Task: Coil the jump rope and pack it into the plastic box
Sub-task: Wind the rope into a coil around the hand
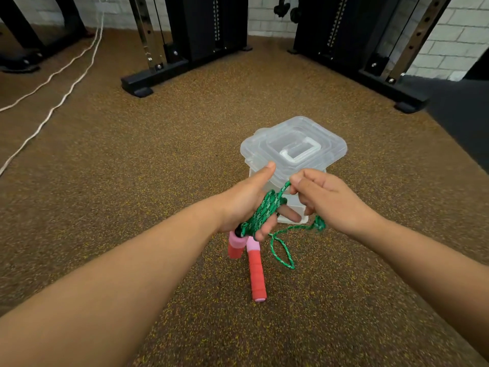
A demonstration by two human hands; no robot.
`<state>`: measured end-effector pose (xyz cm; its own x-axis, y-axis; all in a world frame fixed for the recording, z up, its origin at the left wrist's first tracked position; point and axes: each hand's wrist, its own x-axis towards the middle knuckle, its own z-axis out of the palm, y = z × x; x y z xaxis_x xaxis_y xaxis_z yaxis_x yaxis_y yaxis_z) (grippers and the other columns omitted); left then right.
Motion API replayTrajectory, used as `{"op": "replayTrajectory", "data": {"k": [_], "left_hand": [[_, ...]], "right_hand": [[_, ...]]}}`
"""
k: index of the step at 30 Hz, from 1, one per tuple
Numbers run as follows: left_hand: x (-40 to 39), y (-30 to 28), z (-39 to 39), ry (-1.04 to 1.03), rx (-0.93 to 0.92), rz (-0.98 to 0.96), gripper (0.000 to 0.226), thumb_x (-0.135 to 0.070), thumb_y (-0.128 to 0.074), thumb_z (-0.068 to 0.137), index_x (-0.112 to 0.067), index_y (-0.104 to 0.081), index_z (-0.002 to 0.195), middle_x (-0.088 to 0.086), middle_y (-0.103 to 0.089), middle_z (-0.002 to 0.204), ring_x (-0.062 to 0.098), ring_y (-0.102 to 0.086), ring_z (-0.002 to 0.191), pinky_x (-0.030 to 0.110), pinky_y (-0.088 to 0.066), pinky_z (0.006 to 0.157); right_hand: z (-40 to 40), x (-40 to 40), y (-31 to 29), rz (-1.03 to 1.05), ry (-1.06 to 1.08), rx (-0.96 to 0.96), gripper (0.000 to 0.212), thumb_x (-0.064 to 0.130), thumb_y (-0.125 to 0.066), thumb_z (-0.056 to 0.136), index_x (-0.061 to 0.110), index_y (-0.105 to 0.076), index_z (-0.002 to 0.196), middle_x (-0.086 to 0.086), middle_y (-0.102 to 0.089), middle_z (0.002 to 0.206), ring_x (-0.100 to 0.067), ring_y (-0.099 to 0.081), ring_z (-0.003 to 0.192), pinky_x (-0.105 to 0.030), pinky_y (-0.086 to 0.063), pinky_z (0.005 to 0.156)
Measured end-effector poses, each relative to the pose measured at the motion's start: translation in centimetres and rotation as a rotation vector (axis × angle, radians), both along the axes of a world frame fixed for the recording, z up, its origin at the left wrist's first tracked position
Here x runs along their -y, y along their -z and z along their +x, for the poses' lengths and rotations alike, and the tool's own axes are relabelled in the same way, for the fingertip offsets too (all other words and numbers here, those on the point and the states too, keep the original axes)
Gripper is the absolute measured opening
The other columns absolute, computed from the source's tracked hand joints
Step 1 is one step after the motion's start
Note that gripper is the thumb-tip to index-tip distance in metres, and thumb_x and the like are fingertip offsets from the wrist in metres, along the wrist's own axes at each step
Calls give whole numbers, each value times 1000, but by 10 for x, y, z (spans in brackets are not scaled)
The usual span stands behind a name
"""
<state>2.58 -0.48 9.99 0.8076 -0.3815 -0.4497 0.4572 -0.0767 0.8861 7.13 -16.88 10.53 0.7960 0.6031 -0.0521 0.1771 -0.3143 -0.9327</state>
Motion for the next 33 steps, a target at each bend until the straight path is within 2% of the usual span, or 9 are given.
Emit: {"op": "replayTrajectory", "data": {"k": [3, 8, 11, 17, 22, 26, 28, 30, 33], "left_hand": [[-1, 0, 0, 49, -55, -50, 90, -67, -9, 88, 2, -65, 100, -1, -38, 33, 15, -34, 30, 20, -36, 43], [-2, 1, -1, -26, -25, -136, 49, -46, -34, 94, -11, -68, 85, -9, -27, 30, 6, -28, 28, 22, -31, 44], [-4, 0, 2, -161, -16, -224, 49, -42, -36, 95, -16, -73, 75, -9, -25, 29, 4, -27, 27, 20, -33, 41], [-18, -1, 10, -362, 14, -276, 43, -43, -35, 97, -15, -67, 95, -8, -25, 30, 2, -23, 28, 18, -31, 41], [-27, 0, 11, -480, 41, -254, 42, -43, -36, 97, -15, -67, 91, -9, -24, 30, 3, -22, 27, 19, -30, 40], [-38, -3, 12, -582, 43, -266, 39, -43, -38, 97, -16, -66, 87, -10, -26, 29, 3, -22, 27, 19, -27, 40], [-35, -1, 11, -577, 37, -240, 39, -42, -38, 97, -16, -65, 86, -9, -26, 30, 3, -23, 27, 18, -27, 40], [-25, 2, 9, -527, 19, -211, 40, -42, -38, 97, -15, -66, 87, -9, -26, 30, 4, -23, 27, 18, -28, 40], [-11, 4, 8, -416, 0, -174, 41, -42, -39, 96, -14, -68, 87, -9, -25, 32, 4, -23, 28, 20, -28, 41]], "right_hand": [[8, 3, 14, -29, 34, 7, 29, 34, -45, 96, 22, -56, 73, 16, -37, 47, -4, -35, 47, -33, -38, 61], [12, 2, 30, -2, 88, -41, 31, 37, -43, 97, 22, -54, 72, 11, -40, 49, -4, -38, 46, -28, -42, 55], [7, 0, 38, 60, 106, -173, 31, 36, -40, 98, 17, -55, 79, 1, -37, 54, -8, -36, 43, -29, -45, 55], [-5, 8, 56, 121, 82, -371, 43, 42, -32, 99, 15, -61, 81, 1, -47, 51, -14, -45, 46, -39, -39, 69], [-12, 16, 71, 131, 168, -213, 33, 27, -37, 100, 16, -60, 78, 3, -38, 56, -8, -38, 50, -34, -44, 67], [-7, 33, 86, 69, 314, 68, 17, 21, -55, 93, 20, -65, 79, 3, -50, 60, -9, -43, 57, -31, -39, 61], [-5, 43, 90, -163, 220, 299, 10, 24, -63, 88, 25, -67, 79, 8, -61, 68, -4, -50, 60, -26, -42, 61], [-6, 42, 94, -471, 41, 438, 4, 33, -66, 84, 30, -69, 83, 13, -67, 80, -6, -61, 76, -28, -48, 69], [-3, 29, 91, -603, -31, 331, 34, 42, -72, 76, 30, -67, 108, 12, -65, 107, -12, -59, 107, -27, -45, 87]]}}
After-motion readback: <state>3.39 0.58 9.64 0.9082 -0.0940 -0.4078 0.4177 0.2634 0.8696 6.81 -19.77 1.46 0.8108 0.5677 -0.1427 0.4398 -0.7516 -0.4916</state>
